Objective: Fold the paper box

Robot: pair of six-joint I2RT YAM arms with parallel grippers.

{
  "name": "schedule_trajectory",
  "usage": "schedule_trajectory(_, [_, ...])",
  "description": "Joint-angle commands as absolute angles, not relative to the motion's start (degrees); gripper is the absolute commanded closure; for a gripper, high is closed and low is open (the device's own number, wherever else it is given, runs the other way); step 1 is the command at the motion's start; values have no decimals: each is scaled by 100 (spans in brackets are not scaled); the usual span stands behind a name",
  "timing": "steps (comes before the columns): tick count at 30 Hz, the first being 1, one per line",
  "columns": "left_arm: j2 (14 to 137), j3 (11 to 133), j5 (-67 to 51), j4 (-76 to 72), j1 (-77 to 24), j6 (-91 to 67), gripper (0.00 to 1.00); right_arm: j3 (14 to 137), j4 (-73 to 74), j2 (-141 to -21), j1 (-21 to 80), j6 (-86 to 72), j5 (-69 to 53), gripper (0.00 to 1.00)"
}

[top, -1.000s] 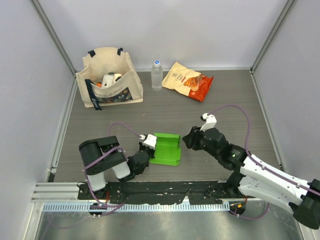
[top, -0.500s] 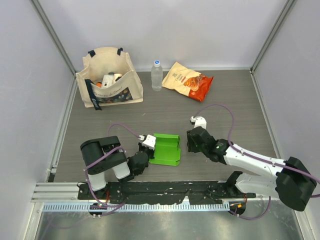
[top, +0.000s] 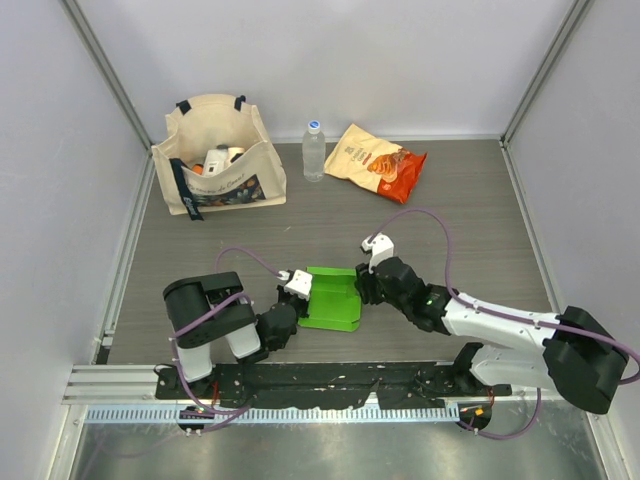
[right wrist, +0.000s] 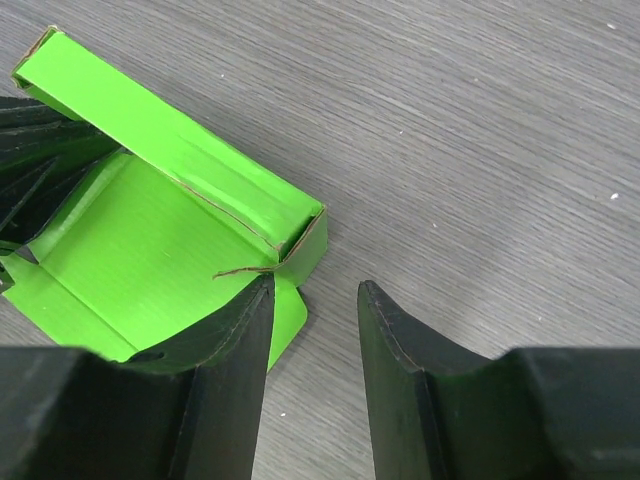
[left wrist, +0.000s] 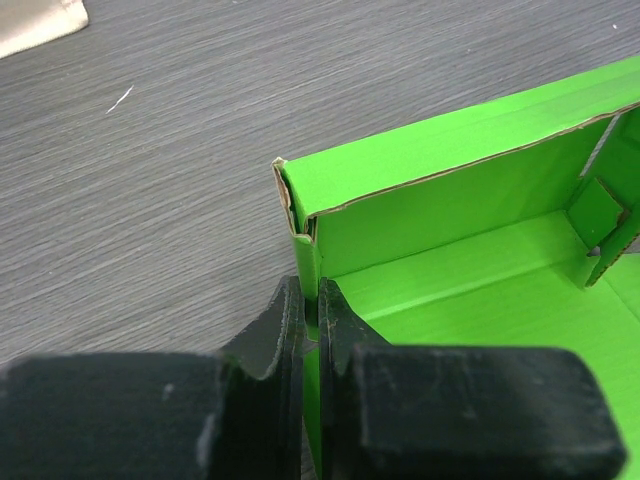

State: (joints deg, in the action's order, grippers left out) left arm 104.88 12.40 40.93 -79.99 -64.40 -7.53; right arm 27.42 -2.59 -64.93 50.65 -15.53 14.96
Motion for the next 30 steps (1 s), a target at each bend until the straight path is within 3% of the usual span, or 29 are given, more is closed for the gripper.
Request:
schedule_trajectory(1, [10714, 1195, 4052, -8763, -6478, -589, 100, 2584, -1299, -6670, 5124, -1160, 1564, 56])
schedule_trajectory(22, [10459, 1037, 4280, -8807, -6478, -721, 100, 2127, -4139, -8305, 6091, -1231, 4490, 60])
schedule_trajectory(30, [10406, 1011, 4236, -8815, -6478, -800, 100, 2215, -4762, -8972, 6249, -1231, 5202, 71])
